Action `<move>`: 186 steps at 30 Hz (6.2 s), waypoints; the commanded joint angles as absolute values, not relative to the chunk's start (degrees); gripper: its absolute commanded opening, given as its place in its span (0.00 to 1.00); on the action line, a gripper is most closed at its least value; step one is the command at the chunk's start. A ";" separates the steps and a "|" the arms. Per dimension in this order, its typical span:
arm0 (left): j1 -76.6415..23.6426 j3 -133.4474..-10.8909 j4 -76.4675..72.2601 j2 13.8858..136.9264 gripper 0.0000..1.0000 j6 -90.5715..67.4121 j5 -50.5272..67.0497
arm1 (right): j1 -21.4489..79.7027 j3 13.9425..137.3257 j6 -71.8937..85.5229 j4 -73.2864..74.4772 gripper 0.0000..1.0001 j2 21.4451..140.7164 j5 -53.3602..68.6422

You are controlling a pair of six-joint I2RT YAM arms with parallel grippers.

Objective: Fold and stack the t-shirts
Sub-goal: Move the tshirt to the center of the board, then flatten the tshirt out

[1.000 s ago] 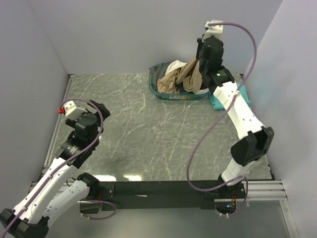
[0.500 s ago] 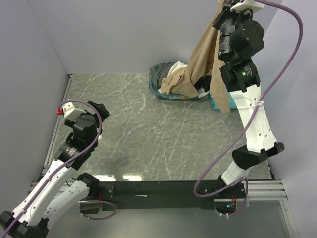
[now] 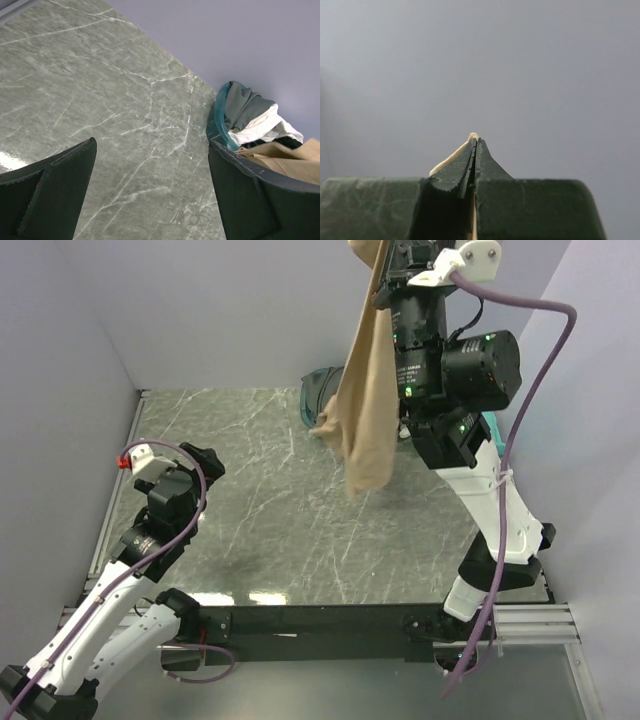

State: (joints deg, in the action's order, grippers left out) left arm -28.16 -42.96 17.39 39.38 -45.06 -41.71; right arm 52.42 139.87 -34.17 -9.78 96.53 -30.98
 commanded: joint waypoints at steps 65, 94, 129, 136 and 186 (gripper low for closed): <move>-55.02 -33.04 20.12 63.19 0.42 -58.72 -1.49 | 21.45 39.29 33.84 11.43 0.00 58.36 -31.12; -48.60 -85.95 25.89 55.64 0.01 -31.24 -63.24 | 21.27 71.35 16.35 11.77 0.00 46.06 -28.22; -44.14 -91.43 -12.14 64.24 0.09 9.87 -61.88 | 21.18 87.48 14.41 18.02 0.00 49.30 -26.97; -21.09 -79.66 22.33 78.38 0.86 -33.92 -40.01 | 17.15 62.15 23.98 15.73 0.05 63.42 -23.04; -7.73 -44.82 12.30 83.57 0.99 -48.25 -21.09 | 15.91 63.72 26.55 19.51 0.85 102.48 -10.20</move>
State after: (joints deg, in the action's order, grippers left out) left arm -7.94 -41.74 14.31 82.15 -48.73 -22.31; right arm 17.39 60.62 28.32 18.52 100.66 -8.99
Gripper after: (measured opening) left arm 0.995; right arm 0.878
